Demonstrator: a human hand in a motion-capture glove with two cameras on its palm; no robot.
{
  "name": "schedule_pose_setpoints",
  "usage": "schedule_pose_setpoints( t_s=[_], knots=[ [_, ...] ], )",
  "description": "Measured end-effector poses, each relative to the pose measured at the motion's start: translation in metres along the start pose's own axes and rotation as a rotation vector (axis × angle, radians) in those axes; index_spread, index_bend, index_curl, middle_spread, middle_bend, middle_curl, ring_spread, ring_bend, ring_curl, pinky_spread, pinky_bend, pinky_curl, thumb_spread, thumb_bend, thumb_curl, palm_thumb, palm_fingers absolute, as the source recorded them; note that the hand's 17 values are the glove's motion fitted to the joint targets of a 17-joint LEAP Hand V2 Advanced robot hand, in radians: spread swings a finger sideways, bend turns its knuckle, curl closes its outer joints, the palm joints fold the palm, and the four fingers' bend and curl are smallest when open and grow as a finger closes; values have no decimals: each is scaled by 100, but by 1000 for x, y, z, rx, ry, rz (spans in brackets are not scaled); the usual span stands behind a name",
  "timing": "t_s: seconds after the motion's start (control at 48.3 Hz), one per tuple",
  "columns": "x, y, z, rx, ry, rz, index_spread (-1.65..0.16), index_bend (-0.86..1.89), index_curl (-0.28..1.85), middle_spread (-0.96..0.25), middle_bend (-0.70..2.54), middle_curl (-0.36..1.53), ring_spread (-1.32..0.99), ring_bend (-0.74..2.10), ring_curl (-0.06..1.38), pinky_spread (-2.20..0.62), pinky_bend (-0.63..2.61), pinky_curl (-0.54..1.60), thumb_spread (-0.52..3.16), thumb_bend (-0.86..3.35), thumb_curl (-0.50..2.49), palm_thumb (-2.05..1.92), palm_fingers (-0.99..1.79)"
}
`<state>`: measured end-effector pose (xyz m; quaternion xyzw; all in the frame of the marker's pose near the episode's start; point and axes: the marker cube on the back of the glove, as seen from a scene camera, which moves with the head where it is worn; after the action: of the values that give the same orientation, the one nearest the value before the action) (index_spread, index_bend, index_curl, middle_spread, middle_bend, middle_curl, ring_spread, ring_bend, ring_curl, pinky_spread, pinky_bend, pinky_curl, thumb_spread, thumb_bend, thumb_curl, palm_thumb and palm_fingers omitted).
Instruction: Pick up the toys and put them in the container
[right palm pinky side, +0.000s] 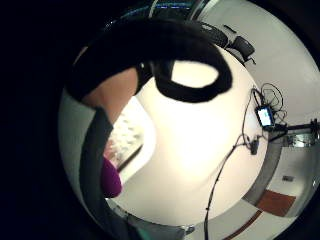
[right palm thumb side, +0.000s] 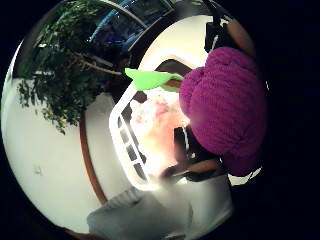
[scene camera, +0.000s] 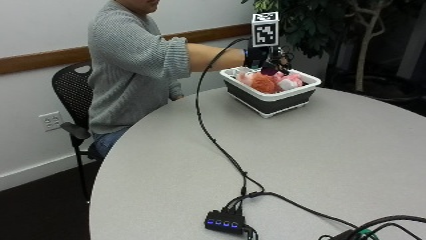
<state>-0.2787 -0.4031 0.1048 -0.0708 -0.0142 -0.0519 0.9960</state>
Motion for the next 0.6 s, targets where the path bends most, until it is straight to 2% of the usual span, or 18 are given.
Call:
schedule_pose_setpoints(
  t_s=[0.207,0.248,0.29,0.331,0.393,0.6],
  knots=[
    [3,1,23,-97,149,-6,-39,22,60,-28,97,65,-45,62,43,4,60,27,138,-1,44,38,45],
    [14,2,30,-122,278,21,-38,20,61,-27,88,63,-42,56,43,5,66,30,137,-3,42,33,28],
    [22,3,35,-136,363,51,-37,15,61,-26,66,58,-37,53,45,6,81,35,134,-6,40,25,-2],
    [18,5,37,-152,286,18,-36,12,59,-25,52,53,-33,52,44,7,89,37,131,-6,38,20,-12],
    [10,10,39,-167,153,-55,-36,11,53,-23,41,48,-30,48,41,7,92,36,129,-5,37,15,-12],
    [17,28,37,-161,134,-76,-36,16,47,-19,15,39,-20,38,36,8,96,37,127,-3,34,8,-15]
  ],
)
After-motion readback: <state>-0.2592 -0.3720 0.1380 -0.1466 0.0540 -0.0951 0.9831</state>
